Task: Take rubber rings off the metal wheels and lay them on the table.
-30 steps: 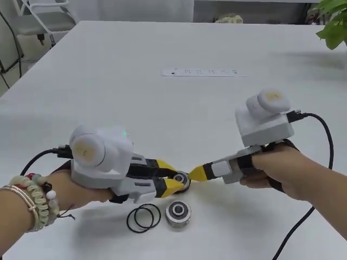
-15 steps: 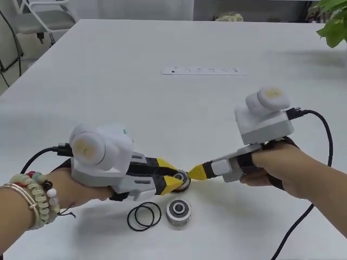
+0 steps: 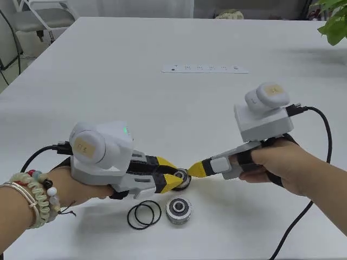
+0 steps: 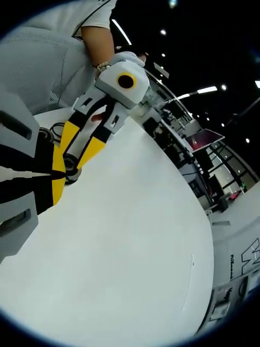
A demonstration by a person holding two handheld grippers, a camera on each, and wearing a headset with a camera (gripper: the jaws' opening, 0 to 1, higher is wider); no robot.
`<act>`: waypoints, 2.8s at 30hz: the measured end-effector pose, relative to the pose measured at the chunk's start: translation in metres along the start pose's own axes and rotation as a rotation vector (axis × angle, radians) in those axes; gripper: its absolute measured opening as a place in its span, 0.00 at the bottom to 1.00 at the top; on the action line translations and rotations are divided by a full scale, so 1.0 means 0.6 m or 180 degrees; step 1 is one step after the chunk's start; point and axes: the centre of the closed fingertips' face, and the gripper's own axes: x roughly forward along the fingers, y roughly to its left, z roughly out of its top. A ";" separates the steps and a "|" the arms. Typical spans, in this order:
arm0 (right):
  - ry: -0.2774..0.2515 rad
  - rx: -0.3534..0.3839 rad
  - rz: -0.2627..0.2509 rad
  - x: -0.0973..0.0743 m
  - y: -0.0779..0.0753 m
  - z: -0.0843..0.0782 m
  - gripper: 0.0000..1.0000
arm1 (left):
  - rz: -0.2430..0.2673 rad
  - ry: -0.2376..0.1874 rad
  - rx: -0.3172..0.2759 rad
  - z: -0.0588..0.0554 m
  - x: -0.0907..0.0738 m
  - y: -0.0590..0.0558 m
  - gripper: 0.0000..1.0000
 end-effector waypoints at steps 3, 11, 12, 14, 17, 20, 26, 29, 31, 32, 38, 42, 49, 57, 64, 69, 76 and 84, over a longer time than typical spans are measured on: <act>0.0007 -0.0033 0.0003 0.000 0.001 0.001 0.00 | -0.0002 -0.0001 0.0001 0.000 0.000 0.000 0.07; 0.0009 -0.0047 0.0039 0.002 0.006 0.002 0.00 | -0.0002 -0.0002 0.0003 0.001 -0.001 0.000 0.07; 0.0010 -0.0051 0.0046 0.002 0.007 0.002 0.00 | -0.0002 -0.0002 0.0003 0.001 -0.001 0.000 0.07; 0.0017 -0.0056 0.0061 0.003 0.009 0.002 0.00 | -0.0005 -0.0004 0.0002 0.001 -0.001 -0.001 0.08; 0.0020 -0.0047 0.0080 0.004 0.011 0.002 0.00 | -0.0002 -0.0006 0.0001 0.001 -0.002 0.000 0.08; 0.0022 -0.0057 0.0095 0.005 0.011 0.002 0.00 | 0.0002 -0.0008 0.0001 0.001 -0.002 0.000 0.08; 0.0021 -0.0058 0.0121 0.006 0.012 0.003 0.00 | 0.0010 -0.0022 -0.0026 0.001 -0.001 0.001 0.08; 0.0033 -0.0084 0.0135 0.008 0.015 0.002 0.00 | 0.0014 -0.0025 -0.0031 0.001 -0.001 0.000 0.08; 0.0031 -0.0086 0.0153 0.008 0.017 0.002 0.00 | 0.0016 -0.0027 -0.0033 0.001 -0.001 0.000 0.08; 0.0019 -0.0081 0.0169 0.009 0.019 0.003 0.00 | 0.0015 -0.0028 -0.0034 0.001 -0.001 0.000 0.08; -0.0154 0.0008 0.0329 0.002 0.035 0.026 0.00 | 0.0019 -0.0039 -0.0042 0.002 0.000 0.000 0.08; -0.0192 -0.0023 0.0303 0.002 0.032 0.025 0.00 | 0.0020 -0.0041 -0.0037 0.003 0.001 0.000 0.08; -0.0078 0.0014 0.0131 0.004 0.013 0.008 0.00 | 0.0026 0.0011 0.0045 0.005 0.002 -0.002 0.08; -0.0078 0.0029 0.0121 0.003 0.013 0.007 0.00 | -0.0046 0.0188 -0.0004 0.005 0.000 -0.003 0.10; -0.0124 0.0045 0.0112 0.000 0.012 0.013 0.00 | -0.0057 0.0210 0.0020 0.022 -0.015 0.001 0.14; -0.0181 0.0024 0.0127 -0.004 0.018 0.022 0.00 | -0.0099 0.0223 0.0073 0.040 -0.024 -0.008 0.28; -0.0219 -0.0040 0.0151 -0.007 0.026 0.031 0.00 | -0.0106 0.0210 0.0274 0.073 -0.044 -0.014 0.42; -0.0234 -0.0120 0.0198 -0.009 0.039 0.040 0.00 | -0.0116 0.0279 0.0567 0.108 -0.092 -0.022 0.59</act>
